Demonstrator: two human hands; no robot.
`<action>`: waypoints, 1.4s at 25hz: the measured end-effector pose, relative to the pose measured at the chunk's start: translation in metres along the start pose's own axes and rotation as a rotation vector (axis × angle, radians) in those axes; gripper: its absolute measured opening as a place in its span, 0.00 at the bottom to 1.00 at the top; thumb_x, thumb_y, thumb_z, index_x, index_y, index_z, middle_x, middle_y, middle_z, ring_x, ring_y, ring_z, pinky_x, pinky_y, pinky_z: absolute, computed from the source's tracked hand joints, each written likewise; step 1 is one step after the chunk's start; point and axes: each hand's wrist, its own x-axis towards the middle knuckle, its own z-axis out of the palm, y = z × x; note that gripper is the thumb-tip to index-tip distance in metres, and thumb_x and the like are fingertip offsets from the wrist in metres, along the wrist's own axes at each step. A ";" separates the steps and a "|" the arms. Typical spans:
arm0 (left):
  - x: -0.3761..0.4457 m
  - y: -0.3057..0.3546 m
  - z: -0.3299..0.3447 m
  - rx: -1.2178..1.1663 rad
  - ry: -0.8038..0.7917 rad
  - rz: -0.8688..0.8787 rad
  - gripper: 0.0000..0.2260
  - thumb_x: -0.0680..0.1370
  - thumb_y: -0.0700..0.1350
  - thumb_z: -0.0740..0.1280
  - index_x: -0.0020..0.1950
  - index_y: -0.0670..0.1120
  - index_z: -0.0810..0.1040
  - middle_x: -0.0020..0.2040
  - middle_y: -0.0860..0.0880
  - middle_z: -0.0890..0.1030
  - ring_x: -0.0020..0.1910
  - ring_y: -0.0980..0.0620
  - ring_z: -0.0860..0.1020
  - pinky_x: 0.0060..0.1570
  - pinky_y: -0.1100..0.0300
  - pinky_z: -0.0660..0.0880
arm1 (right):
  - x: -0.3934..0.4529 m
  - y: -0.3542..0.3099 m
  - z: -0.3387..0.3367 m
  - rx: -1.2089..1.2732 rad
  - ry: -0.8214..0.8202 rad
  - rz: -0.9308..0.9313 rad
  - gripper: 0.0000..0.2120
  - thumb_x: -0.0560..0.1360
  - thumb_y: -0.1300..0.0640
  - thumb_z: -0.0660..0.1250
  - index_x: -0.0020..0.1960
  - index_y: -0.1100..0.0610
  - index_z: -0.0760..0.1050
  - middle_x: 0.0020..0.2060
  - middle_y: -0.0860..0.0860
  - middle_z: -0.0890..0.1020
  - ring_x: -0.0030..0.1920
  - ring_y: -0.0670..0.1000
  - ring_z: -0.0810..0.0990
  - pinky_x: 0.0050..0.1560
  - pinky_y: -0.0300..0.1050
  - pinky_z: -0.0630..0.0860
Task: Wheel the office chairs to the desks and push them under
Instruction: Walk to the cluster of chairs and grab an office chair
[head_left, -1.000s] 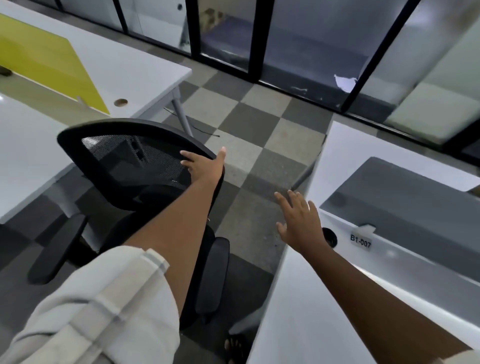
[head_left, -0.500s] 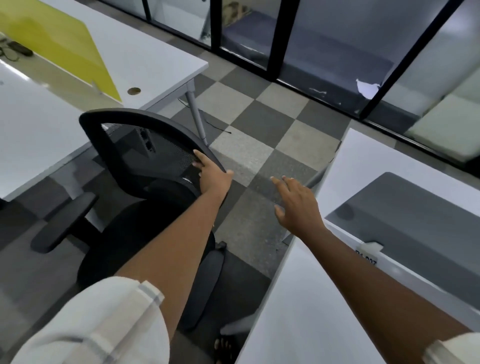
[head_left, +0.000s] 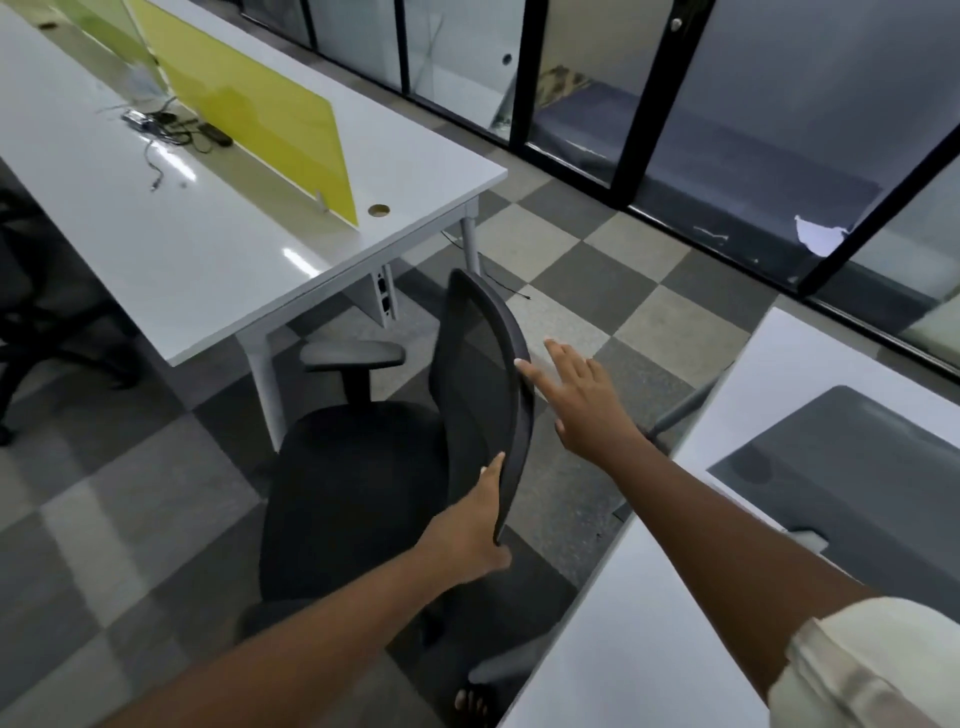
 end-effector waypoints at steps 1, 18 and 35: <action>-0.013 -0.006 0.000 0.050 -0.005 -0.019 0.53 0.73 0.48 0.75 0.81 0.59 0.36 0.77 0.45 0.66 0.57 0.49 0.79 0.44 0.63 0.73 | 0.001 -0.007 0.000 -0.020 0.008 -0.046 0.51 0.70 0.66 0.73 0.82 0.44 0.47 0.81 0.61 0.49 0.81 0.64 0.51 0.76 0.66 0.59; -0.129 -0.080 0.000 0.398 0.262 -0.272 0.19 0.75 0.45 0.69 0.67 0.54 0.78 0.55 0.50 0.83 0.54 0.46 0.81 0.54 0.51 0.79 | -0.049 -0.141 -0.007 -0.151 -0.221 -0.505 0.09 0.75 0.55 0.64 0.53 0.47 0.80 0.44 0.45 0.84 0.48 0.50 0.83 0.55 0.50 0.75; -0.345 -0.164 0.060 0.488 0.247 -0.232 0.13 0.72 0.50 0.71 0.56 0.54 0.82 0.47 0.52 0.82 0.47 0.49 0.80 0.51 0.53 0.78 | -0.197 -0.322 -0.020 -0.184 -0.243 -0.563 0.07 0.70 0.56 0.65 0.45 0.52 0.81 0.37 0.50 0.83 0.40 0.55 0.81 0.47 0.47 0.78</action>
